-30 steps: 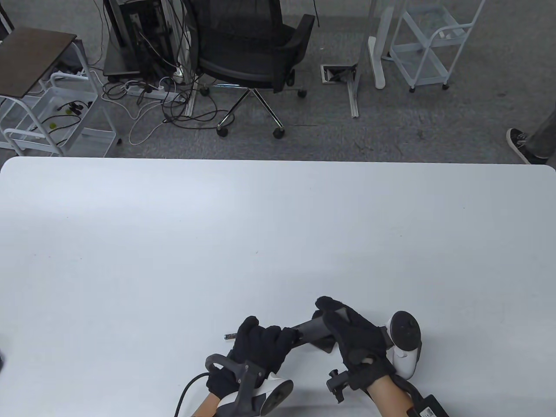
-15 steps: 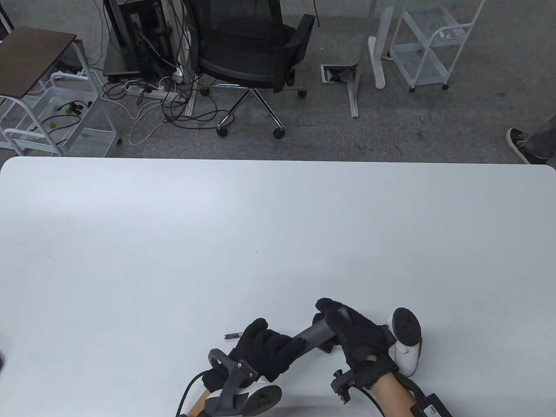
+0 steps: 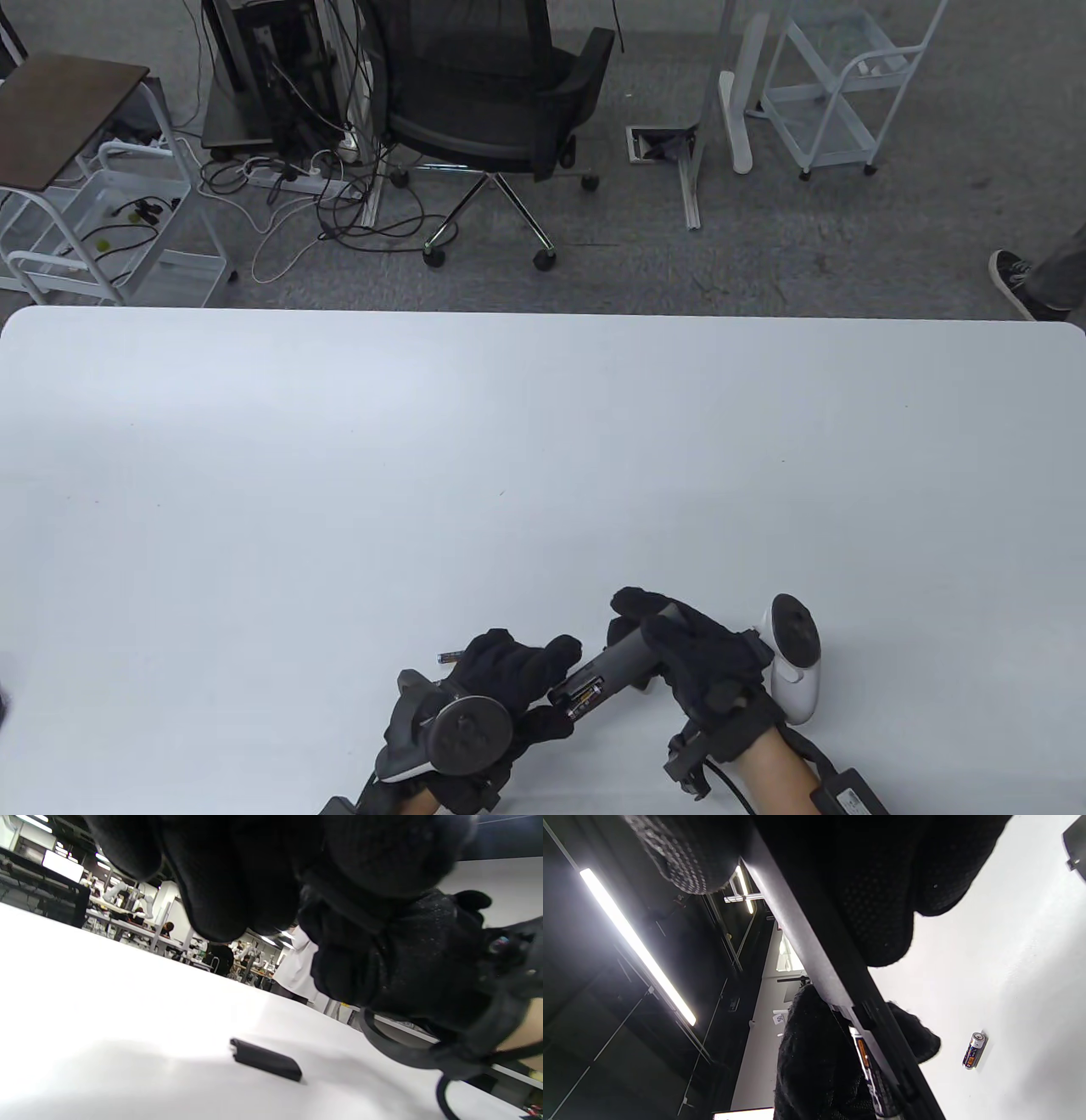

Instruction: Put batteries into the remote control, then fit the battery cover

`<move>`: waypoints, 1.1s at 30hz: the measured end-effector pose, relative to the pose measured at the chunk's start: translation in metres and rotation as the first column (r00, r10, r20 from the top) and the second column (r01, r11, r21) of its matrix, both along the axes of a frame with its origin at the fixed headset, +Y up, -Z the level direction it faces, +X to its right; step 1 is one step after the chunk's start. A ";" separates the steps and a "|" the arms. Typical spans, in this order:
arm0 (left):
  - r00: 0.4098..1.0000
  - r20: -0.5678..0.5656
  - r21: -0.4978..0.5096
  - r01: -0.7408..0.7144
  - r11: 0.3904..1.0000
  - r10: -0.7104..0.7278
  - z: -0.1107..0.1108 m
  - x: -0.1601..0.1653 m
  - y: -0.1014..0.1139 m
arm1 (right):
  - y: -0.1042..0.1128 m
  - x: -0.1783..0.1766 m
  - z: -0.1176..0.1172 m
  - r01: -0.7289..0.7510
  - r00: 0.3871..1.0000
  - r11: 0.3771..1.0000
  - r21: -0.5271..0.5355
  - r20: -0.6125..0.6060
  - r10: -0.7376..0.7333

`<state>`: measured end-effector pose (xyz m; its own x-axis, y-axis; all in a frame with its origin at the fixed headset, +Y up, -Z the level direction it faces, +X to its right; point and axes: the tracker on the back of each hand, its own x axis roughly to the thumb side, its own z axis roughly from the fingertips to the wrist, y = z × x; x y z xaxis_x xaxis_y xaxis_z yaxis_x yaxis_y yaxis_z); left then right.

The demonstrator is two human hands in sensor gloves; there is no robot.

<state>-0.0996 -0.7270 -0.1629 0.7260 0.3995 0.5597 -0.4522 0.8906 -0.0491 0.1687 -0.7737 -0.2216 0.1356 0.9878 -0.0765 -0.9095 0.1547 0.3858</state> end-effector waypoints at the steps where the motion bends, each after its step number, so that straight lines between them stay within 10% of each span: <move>1: 1.000 0.003 -0.004 -0.005 1.000 0.005 0.000 0.000 -0.001 | 0.000 0.000 0.000 -0.003 1.000 1.000 0.000 0.003 0.003; 24: 0.994 0.006 -0.283 -0.102 0.954 0.108 -0.010 0.001 -0.019 | 0.002 -0.015 0.006 -0.067 0.995 0.998 0.006 -0.069 0.068; 33: 0.998 -0.056 -0.164 0.009 0.986 -0.019 -0.011 -0.003 -0.017 | 0.011 -0.008 0.006 -0.157 0.987 0.985 0.077 0.032 0.155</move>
<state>-0.1029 -0.7441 -0.1736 0.7609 0.4717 0.4456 -0.4460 0.8790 -0.1689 0.1602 -0.7631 -0.2153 -0.0195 0.9998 0.0045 -0.9300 -0.0198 0.3671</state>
